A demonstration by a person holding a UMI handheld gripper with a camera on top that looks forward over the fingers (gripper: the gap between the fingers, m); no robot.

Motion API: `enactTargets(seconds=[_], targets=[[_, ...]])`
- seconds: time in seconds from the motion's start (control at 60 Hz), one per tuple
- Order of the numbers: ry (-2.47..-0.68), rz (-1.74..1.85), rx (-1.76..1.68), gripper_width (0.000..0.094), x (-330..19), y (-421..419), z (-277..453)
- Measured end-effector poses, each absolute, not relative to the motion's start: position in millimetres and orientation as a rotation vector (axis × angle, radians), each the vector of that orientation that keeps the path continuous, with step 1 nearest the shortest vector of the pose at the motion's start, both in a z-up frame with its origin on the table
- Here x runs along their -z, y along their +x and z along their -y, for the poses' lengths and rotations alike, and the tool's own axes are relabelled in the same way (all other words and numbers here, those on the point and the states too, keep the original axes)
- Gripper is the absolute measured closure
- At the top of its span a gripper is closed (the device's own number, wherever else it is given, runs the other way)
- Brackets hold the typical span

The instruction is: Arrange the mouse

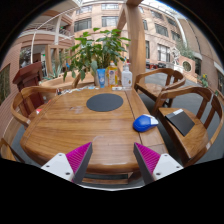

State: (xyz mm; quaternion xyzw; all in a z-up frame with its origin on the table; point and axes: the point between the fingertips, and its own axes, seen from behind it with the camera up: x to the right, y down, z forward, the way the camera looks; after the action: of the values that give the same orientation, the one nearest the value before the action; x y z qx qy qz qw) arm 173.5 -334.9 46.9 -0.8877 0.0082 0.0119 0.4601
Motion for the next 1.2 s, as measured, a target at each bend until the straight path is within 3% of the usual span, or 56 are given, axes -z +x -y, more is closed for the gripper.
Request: enactTargets(seconds=[0.517,0.833,0.95,1.033,1.2], targets=[[-2.154,-0.261,0.042,0.0083,0,271,226],[-2.122,-0.33,0.071,0.0099,-3,282,167],[-2.143,-0.342,0.132,0.0232,3,290,152],[-2.162,-0.334,0.21,0.0414,6,300,150],[-2.158,-0.341,0.203,0.0508,5,300,148]])
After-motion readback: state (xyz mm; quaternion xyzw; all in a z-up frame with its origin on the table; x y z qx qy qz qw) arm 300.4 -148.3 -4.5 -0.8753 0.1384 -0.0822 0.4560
